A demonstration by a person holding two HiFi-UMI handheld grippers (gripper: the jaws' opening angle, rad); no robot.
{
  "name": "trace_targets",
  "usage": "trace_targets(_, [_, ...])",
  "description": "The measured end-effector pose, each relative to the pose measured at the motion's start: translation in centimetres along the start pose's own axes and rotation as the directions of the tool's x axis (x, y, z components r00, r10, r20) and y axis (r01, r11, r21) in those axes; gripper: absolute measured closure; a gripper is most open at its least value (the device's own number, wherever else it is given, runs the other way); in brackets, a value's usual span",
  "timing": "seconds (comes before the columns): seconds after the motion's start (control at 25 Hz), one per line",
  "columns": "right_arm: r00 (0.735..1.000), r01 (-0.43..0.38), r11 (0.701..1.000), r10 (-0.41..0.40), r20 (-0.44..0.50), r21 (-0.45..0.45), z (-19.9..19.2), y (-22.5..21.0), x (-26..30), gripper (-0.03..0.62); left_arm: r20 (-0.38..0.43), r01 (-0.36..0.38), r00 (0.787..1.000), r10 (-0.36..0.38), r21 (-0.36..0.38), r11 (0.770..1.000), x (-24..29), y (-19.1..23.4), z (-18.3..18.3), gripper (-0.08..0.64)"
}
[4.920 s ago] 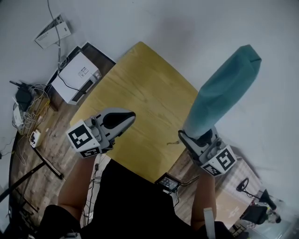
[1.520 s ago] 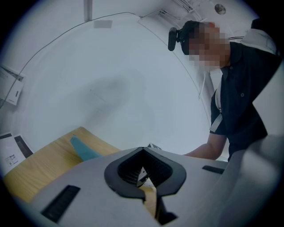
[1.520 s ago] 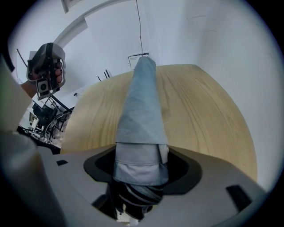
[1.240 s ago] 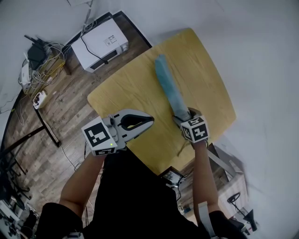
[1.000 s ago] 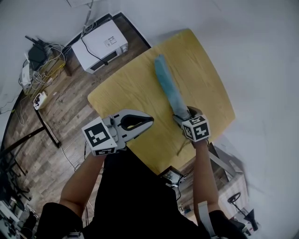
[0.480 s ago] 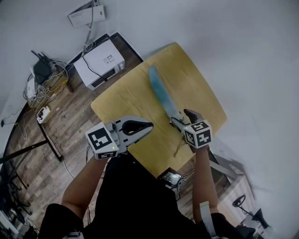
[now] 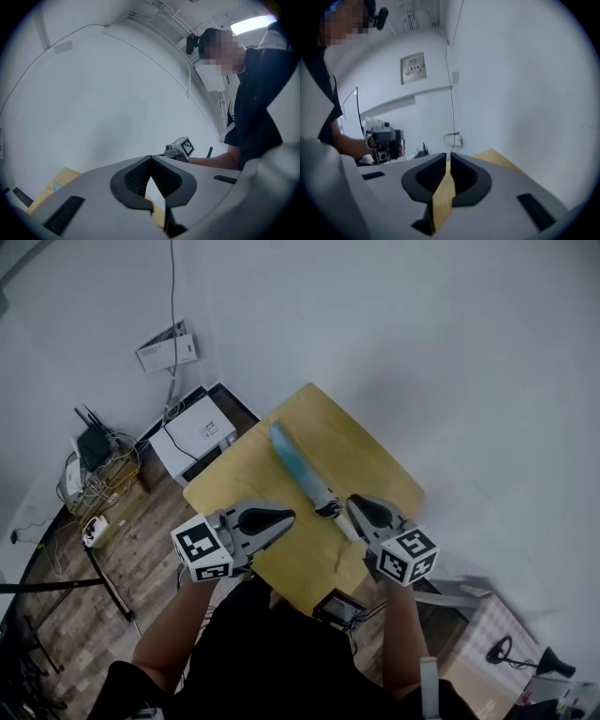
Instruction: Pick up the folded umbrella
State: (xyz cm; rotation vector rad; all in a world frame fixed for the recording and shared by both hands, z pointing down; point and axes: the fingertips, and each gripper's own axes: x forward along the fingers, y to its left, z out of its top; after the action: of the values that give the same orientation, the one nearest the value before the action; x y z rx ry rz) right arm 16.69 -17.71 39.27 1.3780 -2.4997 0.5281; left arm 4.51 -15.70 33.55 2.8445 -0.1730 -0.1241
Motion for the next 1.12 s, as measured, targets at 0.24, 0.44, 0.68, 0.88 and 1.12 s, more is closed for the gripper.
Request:
trace_targets(0.24, [0.920,-0.138,0.989,0.108,0.376,0.053,5.8,4.2,-9.7,0.569,-0.001,0.006,1.000,-0.006,0.077,0.997,-0.6,-5.6,2.0,0.552])
trace_targets(0.44, [0.837,-0.221,0.975,0.183,0.516,0.013,5.6,8.1,-17.5,0.571,-0.016,-0.002,1.000,0.004,0.097,0.995,-1.3,-9.5,1.3,0.552])
trace_targets(0.68, [0.742,-0.278,0.960,0.238,0.627,-0.035,3.0,11.5,-26.1,0.572,-0.031,-0.007,0.999,0.010,0.099,0.995,-2.1,-14.6,-0.5,0.552])
trace_targets(0.88, [0.693,-0.350,0.935,0.297,0.656,-0.054,0.0,14.2,-28.9,0.572,-0.055,-0.006,0.998,0.012,0.094,0.996,-3.0,-18.1,-2.2,0.552])
trace_targets(1.12, [0.704,-0.397,0.915,0.351,0.617,-0.069,-1.9,17.3,-29.4,0.572,-0.066,0.008,0.998,-0.002,0.100,0.995,-4.1,-20.3,-2.6,0.552])
